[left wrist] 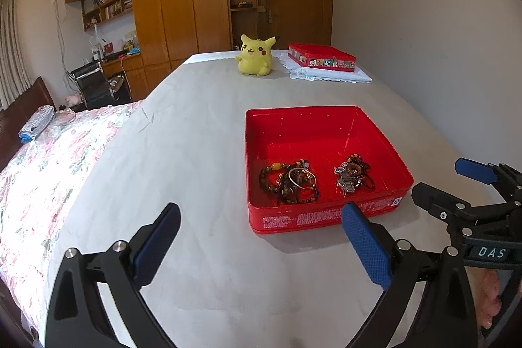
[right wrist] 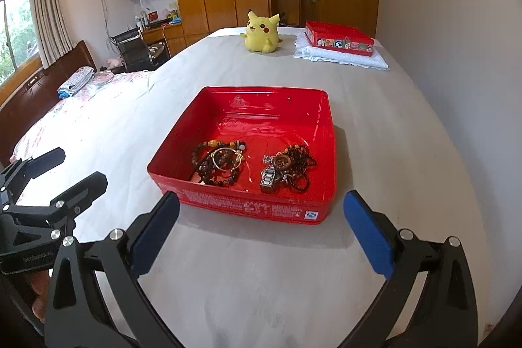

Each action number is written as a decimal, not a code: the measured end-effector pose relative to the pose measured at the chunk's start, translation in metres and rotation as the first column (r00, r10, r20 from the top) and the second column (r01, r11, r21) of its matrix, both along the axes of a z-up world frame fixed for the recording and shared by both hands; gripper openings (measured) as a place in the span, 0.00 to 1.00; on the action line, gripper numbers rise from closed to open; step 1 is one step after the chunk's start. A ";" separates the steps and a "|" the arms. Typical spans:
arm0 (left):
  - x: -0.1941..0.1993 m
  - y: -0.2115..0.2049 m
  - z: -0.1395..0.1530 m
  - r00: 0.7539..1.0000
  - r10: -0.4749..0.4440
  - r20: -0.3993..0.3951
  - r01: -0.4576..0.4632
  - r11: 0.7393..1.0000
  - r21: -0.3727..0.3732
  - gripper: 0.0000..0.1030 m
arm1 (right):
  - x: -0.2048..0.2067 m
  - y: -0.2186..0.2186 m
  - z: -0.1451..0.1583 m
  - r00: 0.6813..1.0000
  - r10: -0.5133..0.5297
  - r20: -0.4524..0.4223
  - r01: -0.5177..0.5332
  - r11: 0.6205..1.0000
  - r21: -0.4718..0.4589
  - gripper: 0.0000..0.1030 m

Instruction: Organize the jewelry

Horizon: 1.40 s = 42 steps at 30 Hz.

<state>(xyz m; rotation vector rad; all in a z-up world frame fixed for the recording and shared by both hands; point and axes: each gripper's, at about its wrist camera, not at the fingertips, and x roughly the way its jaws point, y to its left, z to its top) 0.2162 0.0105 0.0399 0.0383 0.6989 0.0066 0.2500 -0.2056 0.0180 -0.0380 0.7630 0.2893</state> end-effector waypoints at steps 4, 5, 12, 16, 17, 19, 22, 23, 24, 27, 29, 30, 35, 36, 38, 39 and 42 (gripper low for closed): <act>0.008 0.002 0.000 1.000 -0.004 -0.007 0.004 1.000 -0.010 0.96 | 0.007 0.002 0.001 1.000 -0.004 -0.003 0.004 1.000 -0.011 0.97; 0.011 0.003 0.000 1.000 -0.006 -0.011 0.006 1.000 -0.012 0.96 | 0.010 0.003 0.000 1.000 -0.004 -0.004 0.004 1.000 -0.015 0.97; 0.025 0.005 -0.005 1.000 -0.003 -0.026 0.003 1.000 -0.008 0.96 | 0.025 0.006 -0.003 1.000 -0.004 -0.007 0.004 1.000 -0.027 0.97; 0.031 0.004 -0.008 0.999 -0.011 -0.038 0.011 1.000 -0.005 0.96 | 0.032 0.006 -0.005 1.000 -0.005 -0.013 0.005 1.000 -0.029 0.97; 0.033 0.004 -0.009 0.999 -0.017 -0.040 0.017 1.000 -0.011 0.96 | 0.034 0.007 -0.006 1.000 -0.005 -0.014 0.004 1.000 -0.029 0.97; 0.036 0.004 -0.010 0.999 -0.026 -0.041 0.025 1.000 -0.015 0.96 | 0.037 0.007 -0.007 1.000 -0.004 -0.015 0.004 0.999 -0.032 0.97; 0.040 0.002 -0.010 0.998 -0.036 -0.044 0.035 0.999 -0.013 0.96 | 0.041 0.008 -0.009 1.000 -0.007 -0.018 0.007 0.999 -0.032 0.97; 0.042 0.001 -0.011 0.998 -0.035 -0.044 0.035 0.999 -0.006 0.96 | 0.042 0.008 -0.010 1.000 -0.008 -0.021 0.007 0.999 -0.031 0.97; 0.043 0.000 -0.011 0.998 -0.033 -0.044 0.033 0.999 -0.002 0.96 | 0.043 0.008 -0.011 1.000 -0.010 -0.022 0.009 0.999 -0.032 0.97; 0.047 0.000 -0.013 0.998 -0.028 -0.048 0.028 1.000 0.003 0.96 | 0.047 0.009 -0.013 1.000 -0.010 -0.027 0.009 0.999 -0.033 0.97; 0.048 0.001 -0.013 0.998 -0.025 -0.050 0.025 1.000 0.004 0.96 | 0.049 0.009 -0.014 1.000 -0.009 -0.028 0.008 0.999 -0.033 0.97; 0.049 0.001 -0.014 0.998 -0.024 -0.051 0.024 1.000 0.005 0.96 | 0.050 0.009 -0.014 1.000 -0.009 -0.030 0.008 0.999 -0.033 0.97; 0.051 0.001 -0.016 0.998 -0.022 -0.055 0.022 1.000 0.006 0.96 | 0.051 0.009 -0.015 1.000 -0.011 -0.029 0.010 0.999 -0.036 0.97; 0.051 0.001 -0.016 0.998 -0.022 -0.054 0.022 1.000 0.006 0.96 | 0.052 0.009 -0.015 1.000 -0.012 -0.029 0.010 0.999 -0.036 0.97; 0.052 0.000 -0.016 0.998 -0.021 -0.056 0.022 1.000 0.008 0.96 | 0.052 0.010 -0.015 1.000 -0.011 -0.028 0.010 0.999 -0.036 0.97; 0.053 0.000 -0.016 0.998 -0.019 -0.055 0.019 1.000 0.008 0.96 | 0.052 0.010 -0.015 1.000 -0.012 -0.028 0.011 0.999 -0.036 0.97; 0.053 0.000 -0.017 0.998 -0.017 -0.056 0.018 1.000 0.009 0.96 | 0.052 0.010 -0.015 1.000 -0.011 -0.028 0.010 0.999 -0.037 0.97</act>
